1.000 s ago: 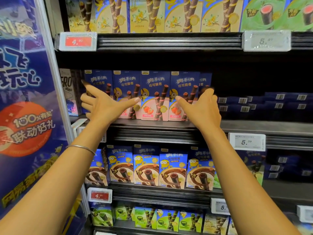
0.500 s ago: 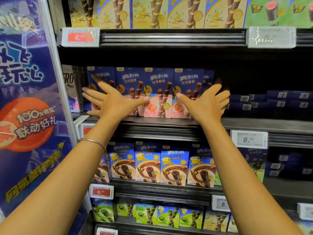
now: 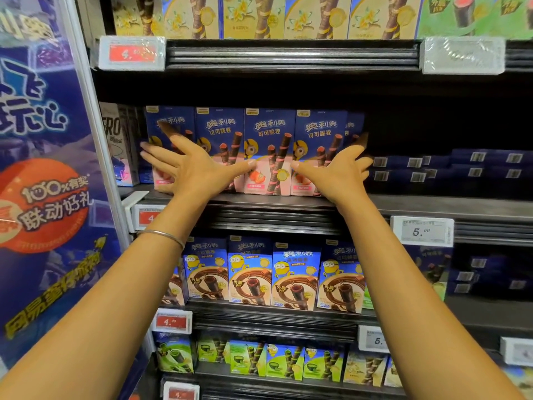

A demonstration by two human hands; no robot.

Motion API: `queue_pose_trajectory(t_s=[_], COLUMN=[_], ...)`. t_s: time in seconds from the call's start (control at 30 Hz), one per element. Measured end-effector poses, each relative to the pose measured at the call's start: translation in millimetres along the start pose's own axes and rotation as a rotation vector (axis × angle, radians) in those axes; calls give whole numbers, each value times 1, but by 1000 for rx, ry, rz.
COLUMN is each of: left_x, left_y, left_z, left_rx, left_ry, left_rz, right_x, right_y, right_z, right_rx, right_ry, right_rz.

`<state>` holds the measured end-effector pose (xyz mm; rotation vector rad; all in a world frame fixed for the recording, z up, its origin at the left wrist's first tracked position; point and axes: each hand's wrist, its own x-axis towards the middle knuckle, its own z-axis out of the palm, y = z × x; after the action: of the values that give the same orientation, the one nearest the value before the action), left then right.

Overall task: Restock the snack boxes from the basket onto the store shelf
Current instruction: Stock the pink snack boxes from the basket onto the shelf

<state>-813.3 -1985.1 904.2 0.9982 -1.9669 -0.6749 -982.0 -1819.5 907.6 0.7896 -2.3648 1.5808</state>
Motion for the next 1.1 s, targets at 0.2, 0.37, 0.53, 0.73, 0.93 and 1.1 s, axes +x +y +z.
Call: queue_pose_trajectory(t_s=[0.2, 0.37, 0.53, 0.73, 0.93, 1.1], left_x=[-1, -2, -3, -3, -4, -7], left_y=[2, 3, 3, 2, 1, 2], left_z=[0, 0, 0, 1, 2, 0], left_rx=[13, 13, 13, 23, 31, 9], left_ry=[4, 5, 7, 21, 41, 63], left_rz=[-8, -13, -3, -4, -4, -19], right_x=[0, -2, -4, -5, -8, -11], right_y=[-1, -4, -5, -3, -4, -6], right_z=[4, 6, 7, 7, 6, 3], right_rx=[-9, -68, -102, -116, -105, -87], right_ry=[-18, -23, -6, -9, -15, -31], right_rz=[8, -16, -35, -54, -53, -37])
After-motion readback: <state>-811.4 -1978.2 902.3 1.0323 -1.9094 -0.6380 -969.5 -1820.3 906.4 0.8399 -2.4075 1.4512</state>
